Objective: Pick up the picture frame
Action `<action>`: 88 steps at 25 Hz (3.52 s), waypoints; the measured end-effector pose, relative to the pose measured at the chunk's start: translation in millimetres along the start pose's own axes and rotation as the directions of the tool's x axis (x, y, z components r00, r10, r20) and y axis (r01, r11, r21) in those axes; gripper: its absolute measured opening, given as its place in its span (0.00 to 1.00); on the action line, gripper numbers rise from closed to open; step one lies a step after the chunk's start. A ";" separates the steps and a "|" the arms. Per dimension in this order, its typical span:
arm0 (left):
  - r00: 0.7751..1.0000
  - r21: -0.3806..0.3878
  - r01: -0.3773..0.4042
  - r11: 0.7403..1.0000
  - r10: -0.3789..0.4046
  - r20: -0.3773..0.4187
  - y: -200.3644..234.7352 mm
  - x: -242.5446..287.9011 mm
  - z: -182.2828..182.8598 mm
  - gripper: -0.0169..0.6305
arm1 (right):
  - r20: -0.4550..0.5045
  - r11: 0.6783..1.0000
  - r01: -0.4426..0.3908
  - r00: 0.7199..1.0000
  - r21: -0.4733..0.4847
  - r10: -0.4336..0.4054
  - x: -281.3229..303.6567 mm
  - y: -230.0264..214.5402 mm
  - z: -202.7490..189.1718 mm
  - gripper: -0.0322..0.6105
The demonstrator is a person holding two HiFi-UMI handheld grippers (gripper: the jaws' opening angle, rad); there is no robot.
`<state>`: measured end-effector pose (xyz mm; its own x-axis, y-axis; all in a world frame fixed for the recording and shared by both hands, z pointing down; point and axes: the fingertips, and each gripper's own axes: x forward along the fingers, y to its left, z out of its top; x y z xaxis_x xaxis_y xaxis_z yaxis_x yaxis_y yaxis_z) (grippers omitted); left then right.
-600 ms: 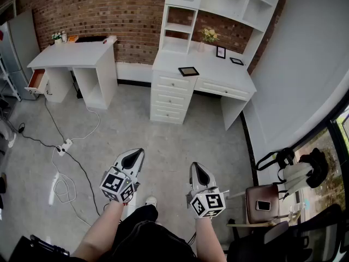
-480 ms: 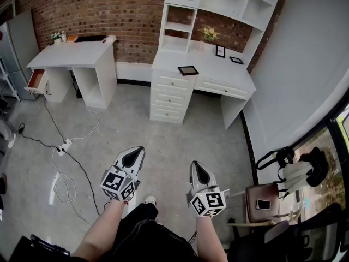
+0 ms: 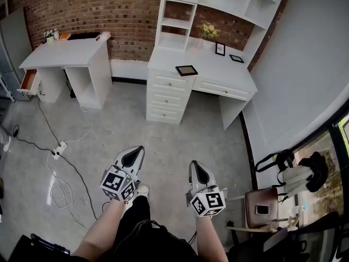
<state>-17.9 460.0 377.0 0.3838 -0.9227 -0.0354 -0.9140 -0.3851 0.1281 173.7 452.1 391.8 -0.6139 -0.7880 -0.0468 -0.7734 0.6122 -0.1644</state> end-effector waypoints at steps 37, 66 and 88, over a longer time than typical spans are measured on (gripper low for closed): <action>0.996 -0.038 0.086 0.996 -0.087 -0.023 192.1 194.0 3.6 0.04 | -0.024 0.988 0.143 0.990 0.062 -0.141 247.8 -81.3 -23.0 0.05; 0.995 -0.051 0.077 0.996 -0.080 -0.058 257.9 349.9 -10.3 0.04 | -0.070 0.985 0.126 0.990 0.121 -0.119 395.8 -192.6 -34.3 0.05; 0.991 -0.073 0.091 0.993 -0.098 -0.090 292.0 482.4 -25.5 0.04 | -0.132 0.975 0.134 0.985 0.175 -0.112 491.1 -292.4 -45.9 0.05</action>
<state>-96.3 -97.1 422.6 0.4816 -0.8754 0.0419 -0.8631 -0.4654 0.1958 91.2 -111.0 462.1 -0.5390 -0.8361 0.1020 -0.8090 0.4802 -0.3391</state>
